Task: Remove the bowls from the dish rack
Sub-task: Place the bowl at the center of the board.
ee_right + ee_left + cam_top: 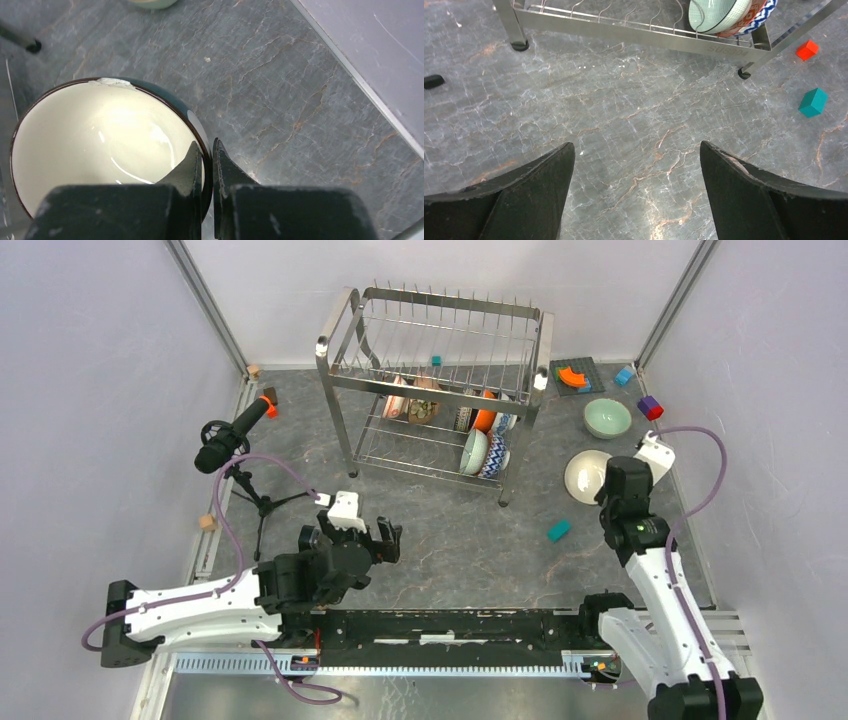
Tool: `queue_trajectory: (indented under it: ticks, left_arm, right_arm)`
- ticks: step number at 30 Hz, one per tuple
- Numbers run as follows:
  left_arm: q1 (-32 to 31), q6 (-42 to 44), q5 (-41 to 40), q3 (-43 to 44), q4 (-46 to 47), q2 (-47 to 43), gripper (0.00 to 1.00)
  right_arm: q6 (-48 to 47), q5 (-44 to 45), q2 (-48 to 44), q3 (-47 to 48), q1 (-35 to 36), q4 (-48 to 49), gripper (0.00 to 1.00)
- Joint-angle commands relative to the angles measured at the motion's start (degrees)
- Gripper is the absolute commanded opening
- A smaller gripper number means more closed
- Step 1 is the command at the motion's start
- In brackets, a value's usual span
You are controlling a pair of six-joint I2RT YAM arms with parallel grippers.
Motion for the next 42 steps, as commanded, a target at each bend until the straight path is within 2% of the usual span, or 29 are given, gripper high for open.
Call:
queue_trajectory:
  ticks: [1,6,10,15,23,32,38,40,42]
  left_arm:
    - [-0.1,-8.1,-3.2,-2.3,0.4,-2.4,1.0]
    - [0.0,-13.0,-2.9,-4.6,0.0,-4.1,1.0]
    - [0.0,-16.4,-1.6,-4.9,-1.4,-3.9,1.0]
    - [0.0,-19.5,-0.4,-5.3,-2.6,-2.6,1.0]
    - [-0.1,-23.4,1.2,-5.2,-6.4,-1.5,1.0]
    - [-0.1,-26.8,1.8,-6.8,-8.2,-3.5,1.0]
    - [-0.1,-27.9,1.8,-6.7,-8.8,-3.2,1.0]
    - [-0.1,-28.1,1.8,-6.4,-8.7,-2.8,1.0]
    - [-0.1,-28.3,1.8,-6.2,-8.7,-2.3,1.0]
  right_arm:
    - [7.2,-2.0,1.9,1.1,-4.2,9.8,0.0]
    - [11.8,1.1,7.2,-1.2,-9.7,13.2,0.0]
    - [15.4,-1.4,10.4,-4.3,-16.0,18.3,0.0]
    - [16.3,-4.5,19.1,-3.0,-20.3,21.4,0.0]
    - [10.9,-9.0,32.8,4.8,-21.8,21.9,0.0]
    - [7.3,-10.0,41.3,11.2,-24.5,19.7,0.0]
    - [7.6,-12.7,43.2,9.9,-25.1,20.1,0.0]
    - [7.5,-13.6,43.1,9.5,-25.1,20.5,0.04]
    - [7.4,-14.3,43.0,9.4,-25.1,20.4,0.14]
